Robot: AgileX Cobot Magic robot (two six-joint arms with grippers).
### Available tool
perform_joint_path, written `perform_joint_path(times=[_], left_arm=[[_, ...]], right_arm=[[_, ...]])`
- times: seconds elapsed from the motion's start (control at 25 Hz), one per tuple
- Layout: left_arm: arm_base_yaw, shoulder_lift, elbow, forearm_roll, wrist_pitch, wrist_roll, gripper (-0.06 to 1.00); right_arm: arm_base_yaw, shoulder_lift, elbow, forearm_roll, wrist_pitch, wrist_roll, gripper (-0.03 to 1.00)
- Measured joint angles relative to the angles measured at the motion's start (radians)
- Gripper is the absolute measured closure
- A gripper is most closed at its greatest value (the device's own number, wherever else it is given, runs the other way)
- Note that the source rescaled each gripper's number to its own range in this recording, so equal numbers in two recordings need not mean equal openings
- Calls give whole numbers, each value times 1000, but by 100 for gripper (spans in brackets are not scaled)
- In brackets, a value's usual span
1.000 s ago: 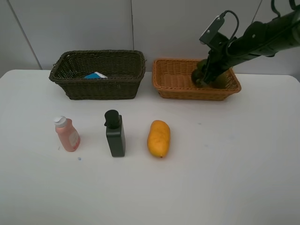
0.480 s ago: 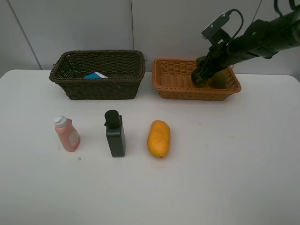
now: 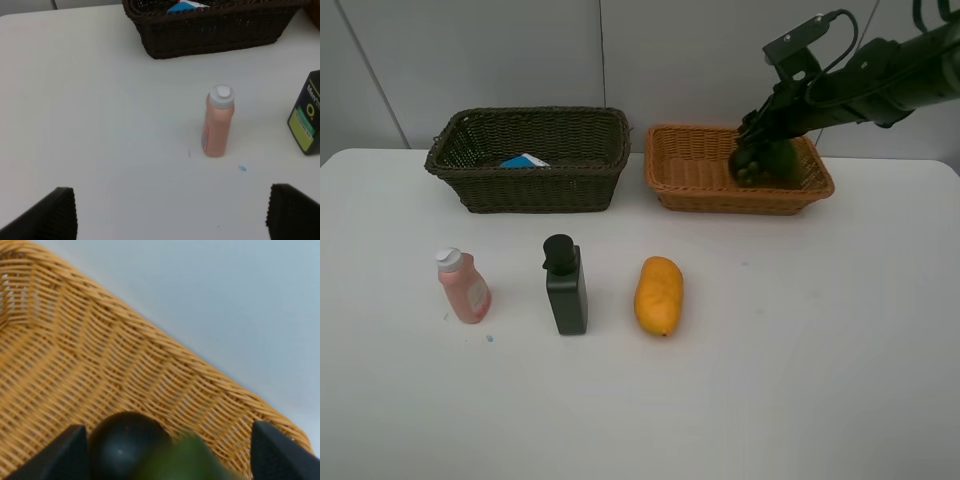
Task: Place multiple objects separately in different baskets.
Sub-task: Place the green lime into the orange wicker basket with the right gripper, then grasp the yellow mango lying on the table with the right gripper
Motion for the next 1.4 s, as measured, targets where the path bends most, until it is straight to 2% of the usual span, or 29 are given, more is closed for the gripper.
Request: perform_joint_path(times=[0.24,0.72,0.88,0.92,1.08,1.4], left_arm=[[0,0,0,0,0,0,-5],[0,0,0,0,0,0,-5],[0,0,0,0,0,0,-5],[0,0,0,0,0,0,-5],[0,0,0,0,0,0,-5],[0,0,0,0,0,0,-5]], right_arm=[[0,0,0,72,-8,0,21],[0,0,0,84,-8,1,21],[0,0,0,121,-8,1,20],[0,0,0,127,-13,1,19],[0,0,0,129,-8,0,1],[0,0,0,152,-8,0,-3]])
